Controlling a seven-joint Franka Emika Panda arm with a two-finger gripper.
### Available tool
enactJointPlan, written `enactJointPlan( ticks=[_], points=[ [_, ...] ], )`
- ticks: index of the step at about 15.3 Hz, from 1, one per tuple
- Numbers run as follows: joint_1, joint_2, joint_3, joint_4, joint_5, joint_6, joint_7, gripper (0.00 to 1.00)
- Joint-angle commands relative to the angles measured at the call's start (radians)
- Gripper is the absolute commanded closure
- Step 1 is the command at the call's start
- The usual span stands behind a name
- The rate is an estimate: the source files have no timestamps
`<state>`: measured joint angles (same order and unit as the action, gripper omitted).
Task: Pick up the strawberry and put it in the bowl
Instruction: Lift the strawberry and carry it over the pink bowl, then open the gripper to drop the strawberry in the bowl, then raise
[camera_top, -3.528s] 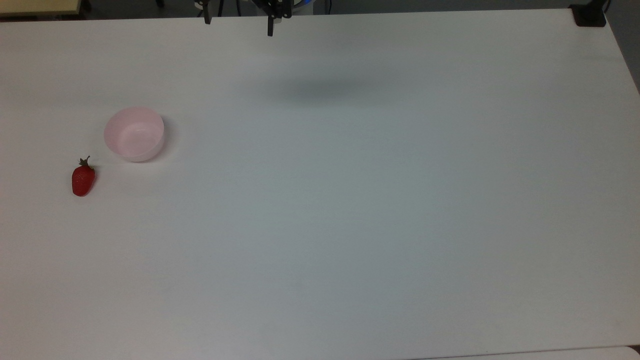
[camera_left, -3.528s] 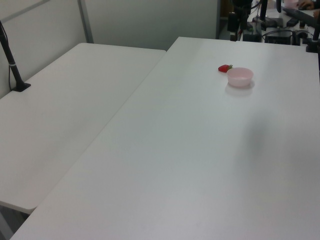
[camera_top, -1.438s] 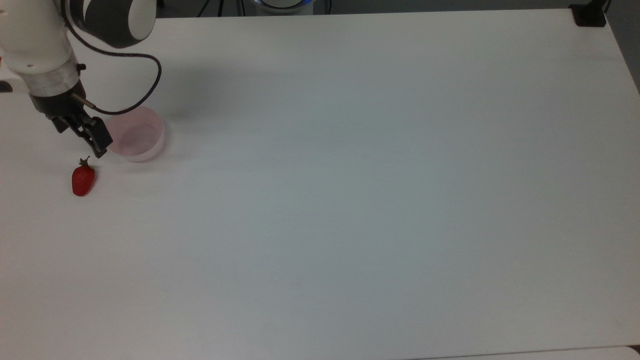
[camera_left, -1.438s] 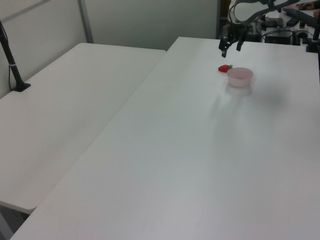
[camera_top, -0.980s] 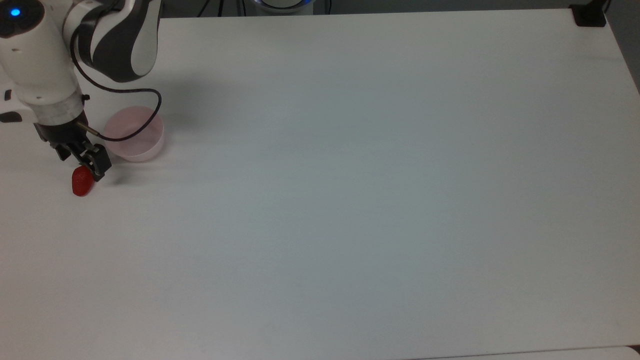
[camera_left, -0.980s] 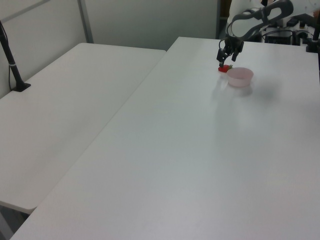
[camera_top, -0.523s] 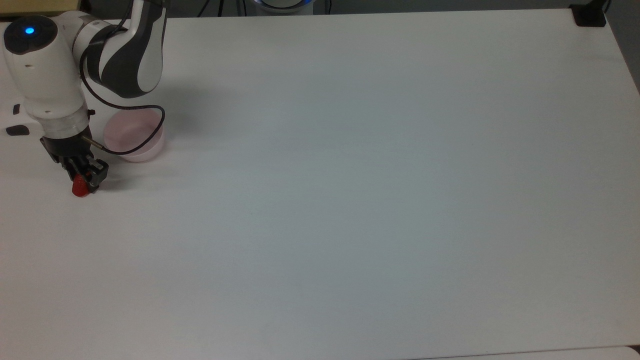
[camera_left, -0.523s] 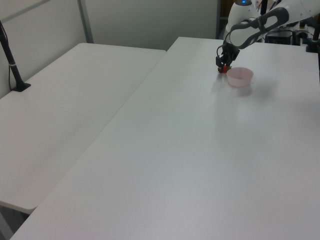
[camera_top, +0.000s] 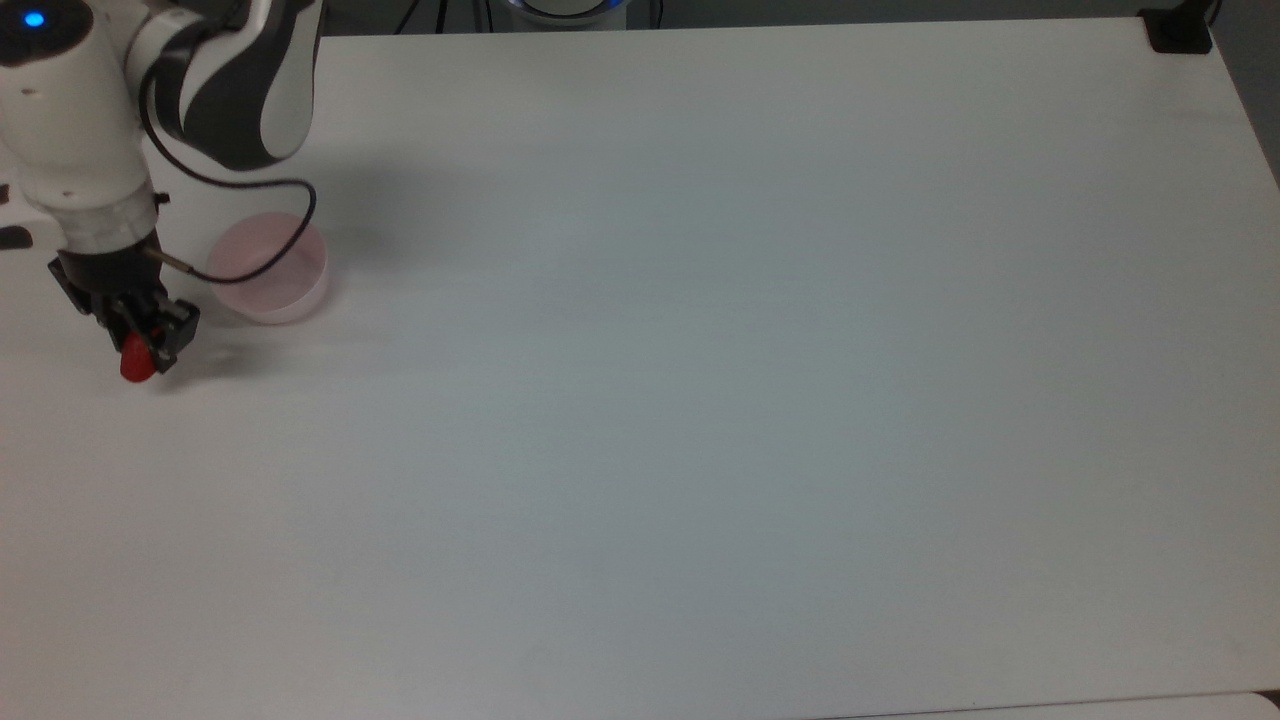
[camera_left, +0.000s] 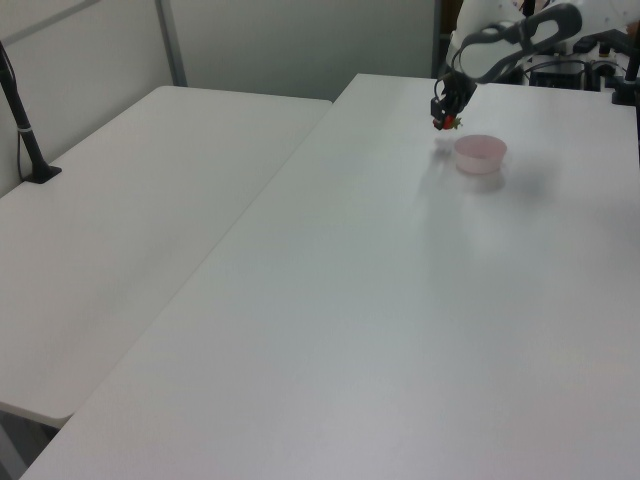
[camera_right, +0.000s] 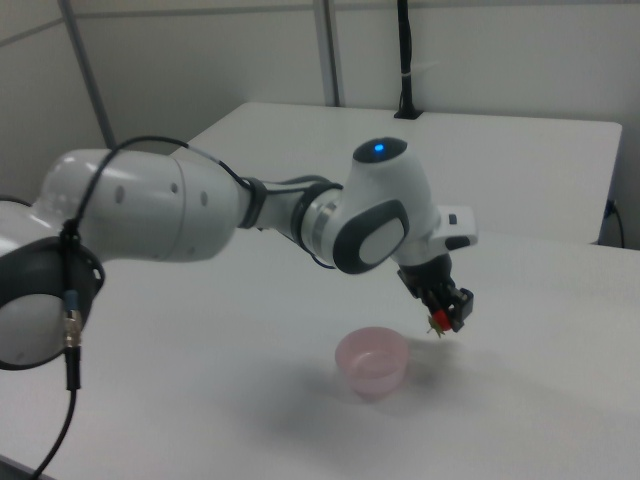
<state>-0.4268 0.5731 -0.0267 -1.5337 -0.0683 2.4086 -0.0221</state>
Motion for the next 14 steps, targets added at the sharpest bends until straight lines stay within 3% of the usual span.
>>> enactJointPlan(
  ticks=[1, 4, 7, 8, 9, 10, 14],
  points=[
    [0.003, -0.205, 0.005, -0.192, 0.024, -0.108, -0.165, 0.77],
    [0.011, -0.303, 0.014, -0.328, 0.024, -0.097, -0.213, 0.77],
    [0.013, -0.332, 0.025, -0.407, 0.024, -0.089, -0.217, 0.75],
    [0.013, -0.332, 0.028, -0.408, 0.024, -0.089, -0.217, 0.68],
    [0.013, -0.331, 0.025, -0.408, 0.024, -0.089, -0.21, 0.46],
    [0.014, -0.328, 0.028, -0.402, 0.024, -0.089, -0.202, 0.04],
    [0.065, -0.352, 0.03, -0.359, 0.025, -0.141, -0.167, 0.0]
  ],
)
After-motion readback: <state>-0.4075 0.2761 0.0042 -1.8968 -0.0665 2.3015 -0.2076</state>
